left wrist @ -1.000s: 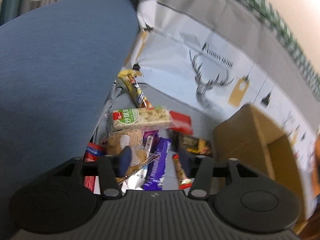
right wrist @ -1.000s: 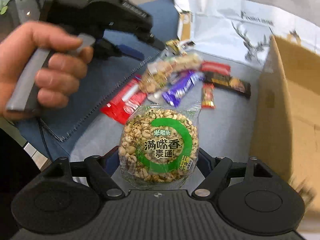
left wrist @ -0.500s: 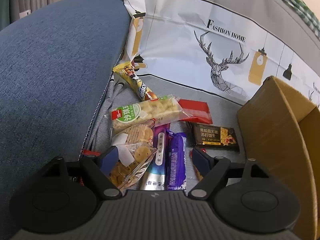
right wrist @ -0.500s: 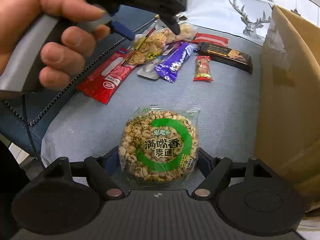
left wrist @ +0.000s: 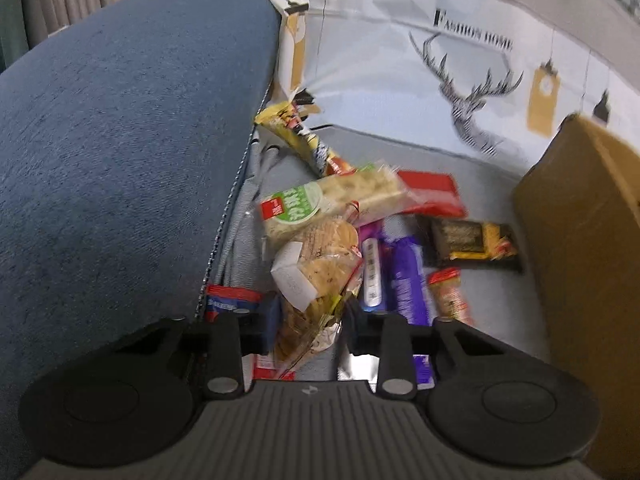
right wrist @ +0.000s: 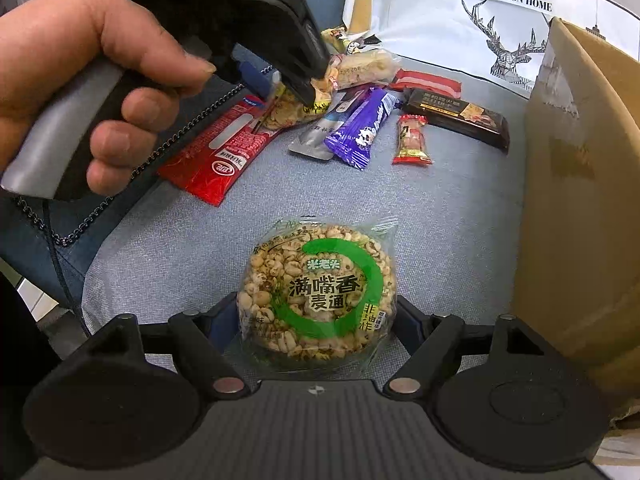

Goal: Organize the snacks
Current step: 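Grasp the green-labelled grain cake with right gripper while left grasps cracker bag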

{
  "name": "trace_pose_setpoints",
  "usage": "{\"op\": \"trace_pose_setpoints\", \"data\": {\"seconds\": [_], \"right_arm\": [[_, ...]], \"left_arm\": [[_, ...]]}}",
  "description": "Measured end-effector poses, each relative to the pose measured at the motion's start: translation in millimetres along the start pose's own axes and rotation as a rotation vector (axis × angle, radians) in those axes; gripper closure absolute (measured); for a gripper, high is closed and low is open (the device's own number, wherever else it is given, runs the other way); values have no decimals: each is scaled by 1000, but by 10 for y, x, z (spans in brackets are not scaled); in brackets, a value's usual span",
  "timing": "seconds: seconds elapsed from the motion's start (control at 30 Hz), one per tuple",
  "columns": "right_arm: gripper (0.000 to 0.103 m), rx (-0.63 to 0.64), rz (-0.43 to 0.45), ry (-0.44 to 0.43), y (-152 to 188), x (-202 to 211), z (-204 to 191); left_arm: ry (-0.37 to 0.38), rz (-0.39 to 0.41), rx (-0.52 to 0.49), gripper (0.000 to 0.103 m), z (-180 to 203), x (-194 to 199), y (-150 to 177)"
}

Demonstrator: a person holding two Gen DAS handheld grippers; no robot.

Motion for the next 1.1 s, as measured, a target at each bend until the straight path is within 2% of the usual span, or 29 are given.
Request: {"op": "trace_pose_setpoints", "data": {"seconds": [0.1, 0.2, 0.3, 0.37, 0.6, 0.67, 0.73, 0.93, 1.1], "right_arm": [[23, 6, 2, 3, 2, 1, -10], [23, 11, 5, 5, 4, 5, -17], [23, 11, 7, 6, 7, 14, -15], [23, 10, 9, 9, 12, 22, -9], [23, -5, 6, 11, 35, 55, -3], [23, 1, 5, 10, 45, 60, -4], [23, 10, 4, 8, 49, 59, -8], [23, 1, 6, 4, 22, 50, 12], [21, 7, 7, 6, 31, 32, -7]], "left_arm": [[40, 22, 9, 71, -7, 111, -6], [135, 36, 66, 71, -18, 277, 15], [251, 11, 125, 71, 32, 433, 111], [302, -31, 137, 71, 96, 499, 220], [211, -194, 156, 67, 179, 537, 700], [218, -207, 177, 61, 147, 522, 721], [206, -230, 175, 46, 128, 490, 753], [198, -259, 160, 37, 141, 377, 767], [172, -278, 115, 36, 220, 294, 790]]}}
Point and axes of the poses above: each gripper's, at about its wrist camera, not at the fingertips, and x roughly against the way its jaws point, z to its right, y to its underside, the point moved 8 cm from there along -x, roughly the way its jaws point, and after that the axes turned 4 degrees about y, right-handed, at the moved point
